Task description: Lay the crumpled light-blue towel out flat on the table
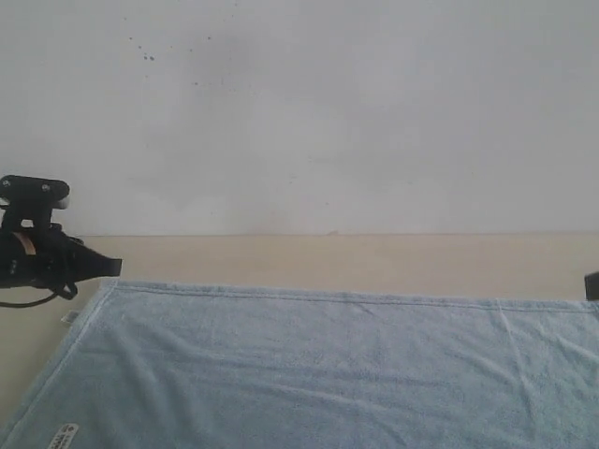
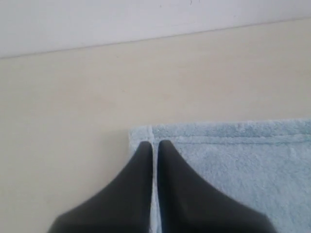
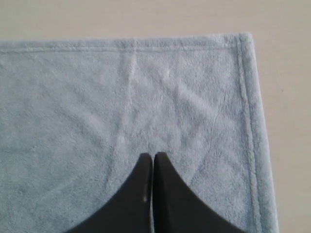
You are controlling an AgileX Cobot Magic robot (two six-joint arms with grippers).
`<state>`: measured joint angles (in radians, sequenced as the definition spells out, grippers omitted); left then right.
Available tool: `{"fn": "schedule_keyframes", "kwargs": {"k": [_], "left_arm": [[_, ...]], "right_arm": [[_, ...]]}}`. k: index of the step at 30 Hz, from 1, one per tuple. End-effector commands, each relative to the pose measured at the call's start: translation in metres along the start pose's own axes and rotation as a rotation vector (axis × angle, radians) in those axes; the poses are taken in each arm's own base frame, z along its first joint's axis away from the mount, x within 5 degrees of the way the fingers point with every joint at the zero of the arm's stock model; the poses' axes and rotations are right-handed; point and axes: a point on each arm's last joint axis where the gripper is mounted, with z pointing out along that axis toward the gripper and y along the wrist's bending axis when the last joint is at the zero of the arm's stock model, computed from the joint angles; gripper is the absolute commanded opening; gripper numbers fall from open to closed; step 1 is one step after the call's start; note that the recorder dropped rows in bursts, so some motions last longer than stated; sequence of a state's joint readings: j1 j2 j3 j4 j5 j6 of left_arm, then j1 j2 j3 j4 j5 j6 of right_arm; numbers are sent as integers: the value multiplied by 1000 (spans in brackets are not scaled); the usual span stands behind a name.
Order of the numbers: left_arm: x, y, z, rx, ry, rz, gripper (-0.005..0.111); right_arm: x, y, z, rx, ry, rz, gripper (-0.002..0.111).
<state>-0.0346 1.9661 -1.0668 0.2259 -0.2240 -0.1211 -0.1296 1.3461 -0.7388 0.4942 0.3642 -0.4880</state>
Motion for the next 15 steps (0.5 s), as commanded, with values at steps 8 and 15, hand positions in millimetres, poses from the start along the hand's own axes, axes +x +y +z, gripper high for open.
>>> {"fn": "schedule_keyframes", "kwargs": {"k": [8, 15], "left_arm": [[24, -16, -69, 109, -156, -181, 4], [14, -29, -158, 224, -340, -220, 4]], "right_arm": [[47, -10, 14, 90, 17, 40, 0], [30, -3, -32, 102, -198, 7, 0]]}}
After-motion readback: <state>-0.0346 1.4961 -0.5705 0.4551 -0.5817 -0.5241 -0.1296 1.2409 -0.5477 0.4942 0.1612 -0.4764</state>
